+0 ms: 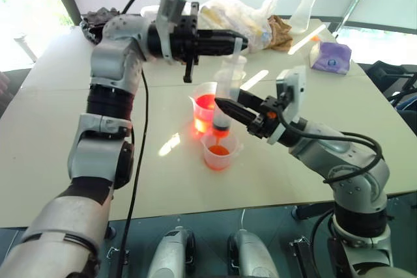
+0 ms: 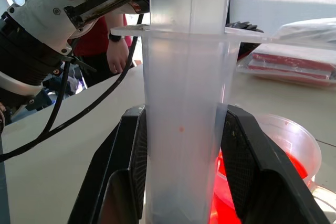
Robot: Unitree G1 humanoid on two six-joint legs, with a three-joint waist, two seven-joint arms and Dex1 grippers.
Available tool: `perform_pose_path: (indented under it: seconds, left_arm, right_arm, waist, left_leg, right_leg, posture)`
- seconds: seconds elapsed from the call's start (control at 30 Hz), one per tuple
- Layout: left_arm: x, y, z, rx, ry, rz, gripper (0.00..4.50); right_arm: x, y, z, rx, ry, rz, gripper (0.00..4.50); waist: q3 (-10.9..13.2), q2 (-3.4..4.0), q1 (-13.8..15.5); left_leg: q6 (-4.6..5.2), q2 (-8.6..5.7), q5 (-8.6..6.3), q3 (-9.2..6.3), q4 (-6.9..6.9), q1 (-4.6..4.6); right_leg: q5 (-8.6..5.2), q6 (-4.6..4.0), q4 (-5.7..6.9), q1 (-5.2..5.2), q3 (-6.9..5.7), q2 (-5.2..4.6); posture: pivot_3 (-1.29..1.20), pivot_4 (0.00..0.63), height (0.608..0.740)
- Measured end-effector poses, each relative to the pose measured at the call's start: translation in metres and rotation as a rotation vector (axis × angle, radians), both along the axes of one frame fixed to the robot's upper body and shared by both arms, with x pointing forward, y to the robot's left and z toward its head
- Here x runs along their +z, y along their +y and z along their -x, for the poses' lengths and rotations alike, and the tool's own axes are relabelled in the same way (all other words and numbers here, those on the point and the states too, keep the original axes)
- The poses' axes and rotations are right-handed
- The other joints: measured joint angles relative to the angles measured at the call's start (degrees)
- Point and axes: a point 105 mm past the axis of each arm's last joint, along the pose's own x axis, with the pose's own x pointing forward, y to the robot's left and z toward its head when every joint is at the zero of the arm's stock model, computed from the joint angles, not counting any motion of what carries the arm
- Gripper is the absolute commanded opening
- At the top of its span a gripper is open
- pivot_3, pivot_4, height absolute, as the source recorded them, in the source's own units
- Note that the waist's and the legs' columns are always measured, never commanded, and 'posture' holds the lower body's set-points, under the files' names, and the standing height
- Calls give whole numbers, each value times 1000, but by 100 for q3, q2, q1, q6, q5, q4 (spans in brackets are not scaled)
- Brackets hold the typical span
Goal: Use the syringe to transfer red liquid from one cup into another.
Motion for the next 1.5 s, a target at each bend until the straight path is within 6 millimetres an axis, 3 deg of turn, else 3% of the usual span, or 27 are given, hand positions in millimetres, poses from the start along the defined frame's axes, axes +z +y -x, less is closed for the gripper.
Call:
perform_pose_path:
  seconds: [0.67,0.73,1.03,1.13,1.3,1.4,1.5]
  left_arm:
    - [-18,0,3,34,61,15,44]
    - [-18,1,3,40,69,15,780]
    - [-8,12,-8,105,100,60,3059]
    - [-1,33,-17,211,120,86,3059]
    - [2,99,-21,438,254,212,3059]
    - [-21,127,-11,560,331,230,3059]
    - [-55,136,1,645,410,196,3059]
  right_arm:
    - [2,-5,-2,28,11,48,1496]
    - [2,-5,-2,25,14,46,1496]
    - [23,-25,-14,-93,-38,7,1496]
    - [38,-25,-13,-83,-70,-22,1496]
    - [107,-45,-10,-60,-115,-280,1496]
    - [126,-56,-16,-32,-24,-366,1496]
    - [122,-75,-38,-108,108,-323,1496]
  waist:
    - [0,0,6]
    - [0,0,6]
    - [0,0,0]
    - [0,1,-27]
    - [1,3,-42]
    - [1,3,-10]
    - [1,1,18]
  left_leg:
    - [-4,0,2,0,1,1]
    - [-3,0,2,0,1,1]
    - [-5,0,3,0,0,1]
    - [-5,1,3,0,-1,2]
    - [-33,6,19,-3,-6,5]
    - [-32,1,18,-3,-6,5]
    - [-23,-10,13,-4,-1,5]
  right_leg:
    - [1,1,-1,3,0,-1]
    - [1,1,-1,3,0,-1]
    - [1,2,-1,2,0,-1]
    - [1,2,0,0,1,-2]
    - [1,2,-1,0,0,-4]
    - [1,2,-11,9,0,-15]
    - [2,1,-18,19,-4,-31]
  posture:
    - [0,150,740]
    - [0,150,740]
    - [0,150,740]
    - [0,150,740]
    - [0,150,740]
    - [0,150,740]
    - [0,150,740]
